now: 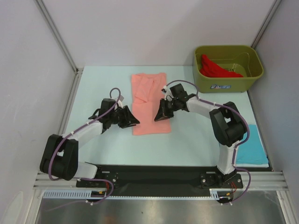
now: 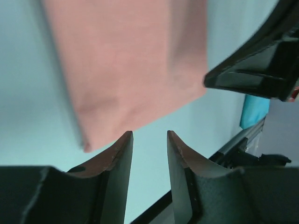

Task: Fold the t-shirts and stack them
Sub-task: Fold the tshirt

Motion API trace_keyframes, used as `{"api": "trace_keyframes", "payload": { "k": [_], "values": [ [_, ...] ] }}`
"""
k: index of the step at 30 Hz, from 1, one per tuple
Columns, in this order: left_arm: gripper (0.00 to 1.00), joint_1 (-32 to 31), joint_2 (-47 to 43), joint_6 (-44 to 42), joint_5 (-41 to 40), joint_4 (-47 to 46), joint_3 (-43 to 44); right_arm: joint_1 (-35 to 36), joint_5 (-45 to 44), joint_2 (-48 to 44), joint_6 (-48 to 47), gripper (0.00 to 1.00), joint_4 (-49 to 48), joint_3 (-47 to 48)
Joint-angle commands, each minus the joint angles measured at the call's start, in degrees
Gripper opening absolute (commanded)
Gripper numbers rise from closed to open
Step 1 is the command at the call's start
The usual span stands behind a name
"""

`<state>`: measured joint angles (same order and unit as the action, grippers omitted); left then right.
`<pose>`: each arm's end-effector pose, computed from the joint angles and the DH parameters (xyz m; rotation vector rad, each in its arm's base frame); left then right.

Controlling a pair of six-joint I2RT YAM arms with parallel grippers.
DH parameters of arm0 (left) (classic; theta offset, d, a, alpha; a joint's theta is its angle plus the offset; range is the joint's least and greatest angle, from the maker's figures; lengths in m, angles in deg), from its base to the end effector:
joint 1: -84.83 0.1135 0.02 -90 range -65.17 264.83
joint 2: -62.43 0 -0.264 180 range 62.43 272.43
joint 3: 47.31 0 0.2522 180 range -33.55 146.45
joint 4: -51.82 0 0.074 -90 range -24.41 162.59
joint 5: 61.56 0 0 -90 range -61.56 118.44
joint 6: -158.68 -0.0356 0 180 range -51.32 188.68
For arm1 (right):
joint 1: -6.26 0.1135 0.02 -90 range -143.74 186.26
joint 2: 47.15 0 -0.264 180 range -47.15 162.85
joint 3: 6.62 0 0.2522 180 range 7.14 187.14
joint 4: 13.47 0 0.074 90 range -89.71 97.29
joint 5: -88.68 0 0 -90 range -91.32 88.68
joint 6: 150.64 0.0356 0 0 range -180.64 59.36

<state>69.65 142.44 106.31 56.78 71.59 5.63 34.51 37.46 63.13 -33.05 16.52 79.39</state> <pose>0.2570 -0.0872 0.1819 -0.2414 2.4968 -1.0035 0.3426 0.2094 0.1749 -0.3150 2.6401 1.2204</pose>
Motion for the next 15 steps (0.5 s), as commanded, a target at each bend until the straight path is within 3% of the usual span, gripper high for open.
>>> {"api": "trace_keyframes", "payload": {
  "k": [1, 7, 15],
  "values": [
    [0.4, -1.8, -1.0, 3.2, 0.7, -1.9, -2.9, 4.0, 6.4, 0.7, 1.0, 0.07, 0.4, 3.0],
    [0.38, -1.8, 9.7, 3.2, 0.8, -3.7, -3.8, 7.5, 13.9, 8.1, 1.1, 0.04, -0.4, 4.8],
    [0.35, -1.8, 18.3, -0.4, -4.9, 0.5, 0.1, 5.3, 14.0, 13.0, -0.9, 0.01, -1.9, 1.5]
  ]
}}
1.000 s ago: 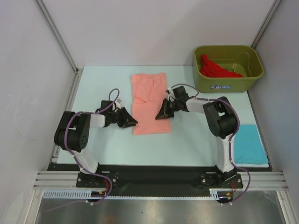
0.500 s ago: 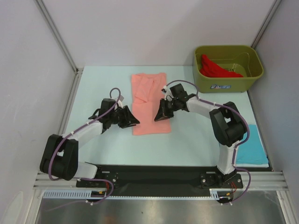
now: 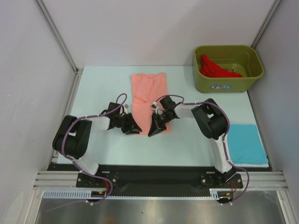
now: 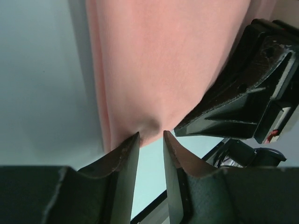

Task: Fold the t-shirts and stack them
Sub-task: Fold the tshirt

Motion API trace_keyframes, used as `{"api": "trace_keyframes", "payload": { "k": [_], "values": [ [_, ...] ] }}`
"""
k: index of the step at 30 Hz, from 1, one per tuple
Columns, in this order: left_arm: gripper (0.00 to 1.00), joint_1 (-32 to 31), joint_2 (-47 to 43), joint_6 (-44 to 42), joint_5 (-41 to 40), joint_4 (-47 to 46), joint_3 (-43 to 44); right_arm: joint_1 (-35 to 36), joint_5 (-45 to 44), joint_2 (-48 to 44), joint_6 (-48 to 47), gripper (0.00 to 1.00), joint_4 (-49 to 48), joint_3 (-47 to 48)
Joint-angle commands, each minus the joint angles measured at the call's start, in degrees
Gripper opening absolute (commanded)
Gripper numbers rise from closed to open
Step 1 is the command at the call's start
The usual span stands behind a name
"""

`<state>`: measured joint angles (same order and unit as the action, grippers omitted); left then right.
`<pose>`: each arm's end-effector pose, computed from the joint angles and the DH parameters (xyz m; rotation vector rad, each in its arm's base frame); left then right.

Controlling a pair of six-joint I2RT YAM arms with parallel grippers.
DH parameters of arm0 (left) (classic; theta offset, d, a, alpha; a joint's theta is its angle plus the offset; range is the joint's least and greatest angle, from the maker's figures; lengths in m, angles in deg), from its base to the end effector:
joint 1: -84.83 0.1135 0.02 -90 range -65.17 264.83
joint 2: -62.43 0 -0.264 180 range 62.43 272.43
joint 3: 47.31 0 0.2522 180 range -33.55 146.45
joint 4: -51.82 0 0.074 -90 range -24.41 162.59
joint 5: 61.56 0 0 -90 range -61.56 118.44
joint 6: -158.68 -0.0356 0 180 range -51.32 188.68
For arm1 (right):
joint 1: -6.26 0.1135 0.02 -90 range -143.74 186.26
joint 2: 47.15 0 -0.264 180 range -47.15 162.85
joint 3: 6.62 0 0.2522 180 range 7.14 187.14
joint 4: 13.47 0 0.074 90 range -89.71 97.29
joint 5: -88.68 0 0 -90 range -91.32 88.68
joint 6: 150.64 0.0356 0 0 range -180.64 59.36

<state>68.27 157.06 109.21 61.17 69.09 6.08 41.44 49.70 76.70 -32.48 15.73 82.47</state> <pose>0.2679 -0.0998 0.1217 -0.3460 2.7187 -1.0725 0.3245 0.2626 0.1024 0.4596 -2.6591 -1.4150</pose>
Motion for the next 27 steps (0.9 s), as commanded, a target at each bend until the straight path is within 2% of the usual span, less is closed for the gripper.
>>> {"api": "trace_keyframes", "payload": {
  "k": [1, 4, 8, 12, 14, 15, 16, 18, 19, 22, 23, 25, 27],
  "values": [
    [0.35, -0.3, 3.3, -3.6, -10.0, 3.8, -0.4, -2.8, 0.5, -1.2, -1.9, 0.01, -1.1, -4.0],
    [0.35, -0.1, 2.7, -5.1, -12.3, 5.6, -1.4, -5.0, -3.1, -3.4, -5.3, 0.01, 1.5, -7.2],
    [0.33, -0.1, 2.1, -6.4, -12.8, 5.9, -3.7, -11.9, -5.8, -7.0, -7.9, 0.01, 2.5, -15.3],
    [0.34, -0.1, -2.3, -7.2, -12.9, 7.2, -6.9, -16.0, -9.4, -13.1, -10.7, 0.01, 5.3, -20.8],
    [0.39, -0.1, -7.5, -7.7, -12.7, 9.9, -7.6, -16.3, -12.7, -18.5, -10.7, 0.04, 7.2, -22.3],
    [0.48, -0.3, -9.4, -7.7, -13.1, 10.9, -7.8, -16.3, -13.4, -20.8, -9.8, 0.05, 7.1, -24.2],
    [0.52, -0.3, -13.9, -7.5, -13.1, 12.0, -7.8, -16.1, -14.0, -22.6, -7.7, 0.07, 5.9, -25.2],
    [0.61, -0.3, -18.1, -5.7, -13.4, 14.3, -7.8, -16.1, -15.0, -27.2, -4.7, 0.21, 4.2, -28.1],
    [0.63, -0.3, -21.1, -4.2, -13.5, 15.1, -7.7, -16.2, -15.5, -29.3, -0.9, 0.33, 1.4, -29.1],
    [0.66, -0.3, -23.8, -1.3, -14.1, 14.4, -8.4, -15.9, -16.5, -30.8, 6.0, 0.47, -7.1, -33.2],
    [0.66, -0.3, -24.2, 0.9, -14.2, 12.8, -9.0, -15.8, -16.5, -30.8, 10.8, 0.53, -9.4, -33.9],
    [0.65, -0.2, -23.8, 3.1, -13.9, 10.8, -11.0, -15.2, -17.6, -30.4, 15.8, 0.59, -14.9, -35.6],
    [0.62, -0.3, -22.1, 5.9, -14.5, 7.9, -12.5, -14.7, -18.8, -29.6, 21.4, 0.61, -20.1, -36.2]
  ]
}}
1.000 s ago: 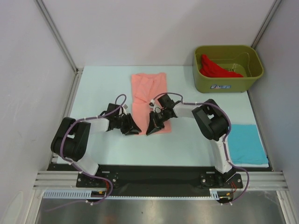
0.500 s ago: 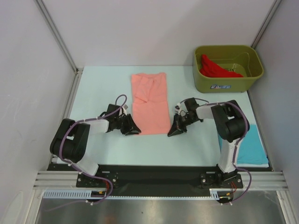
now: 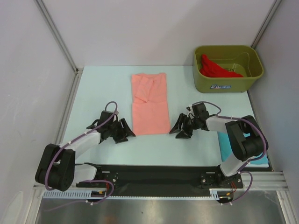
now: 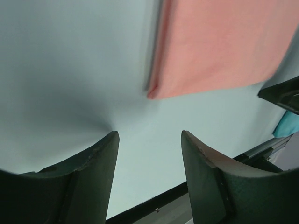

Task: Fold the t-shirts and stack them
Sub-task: Fold the tshirt

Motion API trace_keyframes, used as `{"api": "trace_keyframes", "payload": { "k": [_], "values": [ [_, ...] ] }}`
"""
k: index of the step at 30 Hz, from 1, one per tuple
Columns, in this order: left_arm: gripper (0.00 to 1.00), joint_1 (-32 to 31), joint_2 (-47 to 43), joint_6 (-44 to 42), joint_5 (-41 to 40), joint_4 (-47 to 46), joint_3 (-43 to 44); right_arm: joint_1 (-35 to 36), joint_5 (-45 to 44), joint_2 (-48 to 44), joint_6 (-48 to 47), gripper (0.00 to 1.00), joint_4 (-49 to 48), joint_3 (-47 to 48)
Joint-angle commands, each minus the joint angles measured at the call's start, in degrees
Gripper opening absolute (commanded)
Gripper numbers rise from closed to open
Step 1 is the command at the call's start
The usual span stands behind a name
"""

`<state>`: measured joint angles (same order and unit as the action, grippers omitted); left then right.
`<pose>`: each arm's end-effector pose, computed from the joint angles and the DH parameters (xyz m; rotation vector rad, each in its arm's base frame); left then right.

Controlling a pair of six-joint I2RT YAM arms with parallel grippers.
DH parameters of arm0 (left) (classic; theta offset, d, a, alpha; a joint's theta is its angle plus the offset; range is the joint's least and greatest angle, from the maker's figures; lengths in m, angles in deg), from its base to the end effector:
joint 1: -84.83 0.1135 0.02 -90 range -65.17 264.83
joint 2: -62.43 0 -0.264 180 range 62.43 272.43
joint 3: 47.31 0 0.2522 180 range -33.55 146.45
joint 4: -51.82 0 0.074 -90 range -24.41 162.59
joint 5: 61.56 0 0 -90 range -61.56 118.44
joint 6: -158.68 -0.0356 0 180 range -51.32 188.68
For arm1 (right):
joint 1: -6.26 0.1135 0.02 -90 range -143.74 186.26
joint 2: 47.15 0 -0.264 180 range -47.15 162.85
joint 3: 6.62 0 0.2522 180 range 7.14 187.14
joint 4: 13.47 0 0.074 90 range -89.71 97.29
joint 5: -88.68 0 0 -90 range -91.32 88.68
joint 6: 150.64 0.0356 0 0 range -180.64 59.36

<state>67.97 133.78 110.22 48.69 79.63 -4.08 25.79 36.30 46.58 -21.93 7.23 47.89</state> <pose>0.2052 -0.0751 0.1558 -0.4286 2.6442 -0.8168 0.2602 0.1153 0.1290 0.2109 2.7656 1.1831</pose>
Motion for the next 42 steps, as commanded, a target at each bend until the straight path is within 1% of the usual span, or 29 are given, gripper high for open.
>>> {"api": "trace_keyframes", "payload": {
  "k": [1, 4, 6, 10, 14, 16, 19, 24, 28, 29, 31, 32, 34, 35, 38, 42],
  "values": [
    [0.61, 0.1, 1.8, 5.7, -2.2, -3.2, -2.7, 1.4, -5.9, 0.9, 11.8, 0.6, -12.2, -1.5],
    [0.58, 0.0, 4.9, 8.6, -3.3, -5.4, -3.3, 2.4, -8.9, 1.5, 14.4, 0.59, -12.6, -0.9],
    [0.56, 0.1, 7.2, 10.6, -4.4, -6.6, -3.2, 3.1, -10.5, 1.6, 15.4, 0.56, -12.7, -0.4],
    [0.55, 0.1, 10.3, 12.6, -6.5, -7.7, -2.1, 4.0, -10.9, 2.4, 15.6, 0.53, -12.7, -0.1],
    [0.45, 0.1, 13.1, 13.1, -10.0, -3.2, 1.3, 4.2, -12.1, 1.9, 15.7, 0.52, -12.0, -0.7],
    [0.44, 0.0, 13.5, 13.3, -11.2, -1.2, 1.8, 4.4, -12.2, 1.7, 15.5, 0.52, -11.9, -0.6],
    [0.43, 0.0, 14.5, 14.3, -11.2, -1.2, 1.7, 4.3, -13.4, 1.6, 15.1, 0.52, -11.0, -0.2],
    [0.38, 0.0, 16.4, 14.4, -10.8, -1.7, 1.9, 4.6, -15.6, 2.0, 17.2, 0.52, -9.9, -0.5],
    [0.33, 0.0, 15.9, 13.6, -11.2, -1.4, 1.8, 5.0, -16.9, 2.1, 19.3, 0.52, -10.5, -0.9],
    [0.3, 0.0, 16.0, 13.5, -11.2, -1.4, 1.9, 5.2, -16.8, 2.2, 19.5, 0.52, -10.8, -1.0],
    [0.25, 0.0, 16.6, 13.2, -10.8, -1.6, 2.1, 5.4, -16.4, 2.7, 20.3, 0.48, -11.0, -1.0],
    [0.21, 0.0, 16.9, 13.2, -10.6, -1.8, 2.1, 5.7, -16.4, 2.8, 20.7, 0.46, -10.8, -1.1],
    [0.17, 0.0, 17.1, 13.0, -10.2, -2.0, 2.2, 5.8, -16.4, 2.3, 21.5, 0.43, -10.5, -1.7],
    [0.15, 0.0, 17.2, 13.0, -10.1, -2.1, 2.3, 5.9, -16.6, 2.0, 21.6, 0.43, -10.1, -1.6],
    [0.11, 0.0, 17.2, 12.5, -10.1, -2.0, 2.4, 6.2, -18.3, 0.7, 20.9, 0.43, -7.3, -1.7],
    [0.09, 0.0, 17.2, 12.0, -10.1, -1.8, 2.6, 6.5, -18.2, 0.6, 20.3, 0.43, -7.2, -1.7]
  ]
}}
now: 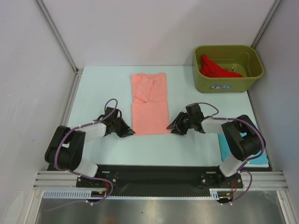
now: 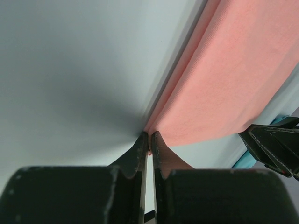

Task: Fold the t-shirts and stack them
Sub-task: Fold the tshirt

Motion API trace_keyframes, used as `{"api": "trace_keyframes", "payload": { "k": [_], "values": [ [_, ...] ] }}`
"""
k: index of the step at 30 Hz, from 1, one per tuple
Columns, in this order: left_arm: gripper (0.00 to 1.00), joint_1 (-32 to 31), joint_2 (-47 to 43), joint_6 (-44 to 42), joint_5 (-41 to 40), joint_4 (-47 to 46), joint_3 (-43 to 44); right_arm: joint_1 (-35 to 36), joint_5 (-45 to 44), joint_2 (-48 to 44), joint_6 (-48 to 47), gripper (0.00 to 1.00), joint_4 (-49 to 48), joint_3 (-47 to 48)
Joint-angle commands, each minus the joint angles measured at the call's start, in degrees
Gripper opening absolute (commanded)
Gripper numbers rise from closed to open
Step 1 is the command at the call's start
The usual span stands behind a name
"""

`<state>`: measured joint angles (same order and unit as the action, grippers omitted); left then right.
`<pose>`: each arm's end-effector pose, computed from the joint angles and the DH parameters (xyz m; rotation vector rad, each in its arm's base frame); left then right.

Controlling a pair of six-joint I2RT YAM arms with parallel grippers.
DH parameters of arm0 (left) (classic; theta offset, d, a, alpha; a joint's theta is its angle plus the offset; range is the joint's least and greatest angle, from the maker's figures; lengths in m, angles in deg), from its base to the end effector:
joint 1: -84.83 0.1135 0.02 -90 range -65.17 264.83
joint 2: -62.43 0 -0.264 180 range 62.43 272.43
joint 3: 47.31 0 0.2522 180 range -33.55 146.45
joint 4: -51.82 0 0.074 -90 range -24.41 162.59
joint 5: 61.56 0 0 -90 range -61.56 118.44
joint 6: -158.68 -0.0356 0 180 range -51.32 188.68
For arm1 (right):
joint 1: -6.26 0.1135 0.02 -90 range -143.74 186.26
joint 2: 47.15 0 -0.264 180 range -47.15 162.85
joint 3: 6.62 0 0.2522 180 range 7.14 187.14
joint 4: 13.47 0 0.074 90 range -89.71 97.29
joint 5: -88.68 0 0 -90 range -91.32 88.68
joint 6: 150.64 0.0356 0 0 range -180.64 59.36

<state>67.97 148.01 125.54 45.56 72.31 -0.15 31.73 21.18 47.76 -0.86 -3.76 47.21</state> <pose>0.2391 -0.0834 0.1275 -0.8397 2.6467 -0.7971 0.2652 0.1414 0.1280 0.6144 2.6396 1.0478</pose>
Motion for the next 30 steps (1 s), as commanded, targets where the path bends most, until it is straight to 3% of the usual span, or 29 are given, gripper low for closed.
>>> {"api": "trace_keyframes", "payload": {
  "k": [1, 3, 6, 7, 10, 15, 22, 25, 30],
  "values": [
    [0.08, 0.0, 3.0, -3.5, -6.9, 5.4, -1.3, 0.6, -3.2, -0.5, -0.8, 0.43, 3.8, -1.0],
    [0.05, 0.0, 2.8, -3.7, -6.9, 5.4, -1.3, 0.6, -3.0, 0.3, -1.0, 0.43, 3.5, -1.0],
    [0.0, 0.0, 2.7, -4.6, -7.1, 6.2, -1.0, 0.6, -2.2, 1.8, -2.1, 0.33, 2.9, -0.3],
    [0.01, 0.0, 2.6, -5.3, -7.5, 6.6, -0.9, 0.6, -2.1, 1.9, -2.6, 0.21, 2.7, -0.3],
    [0.01, -0.2, 1.4, -6.4, -7.6, 7.6, -1.2, 0.9, -2.0, 1.3, -5.0, 0.0, 3.2, -0.3],
    [0.0, -4.3, -2.7, -6.5, -10.3, 10.4, -2.6, 2.8, -2.1, -1.2, -10.6, 0.0, 6.9, -1.2],
    [0.0, -14.6, -16.2, 3.7, -14.1, 17.6, -9.1, 7.7, -4.6, -14.5, -14.2, 0.0, 13.2, -10.8],
    [0.0, -20.3, -24.7, 10.9, -15.0, 20.8, -13.6, 10.4, -4.5, -22.7, -11.5, 0.0, 14.7, -16.9],
    [0.01, -35.9, -34.3, 21.2, -19.5, 29.4, -15.4, 14.9, -6.4, -39.2, -4.4, 0.0, 21.0, -23.0]
  ]
}}
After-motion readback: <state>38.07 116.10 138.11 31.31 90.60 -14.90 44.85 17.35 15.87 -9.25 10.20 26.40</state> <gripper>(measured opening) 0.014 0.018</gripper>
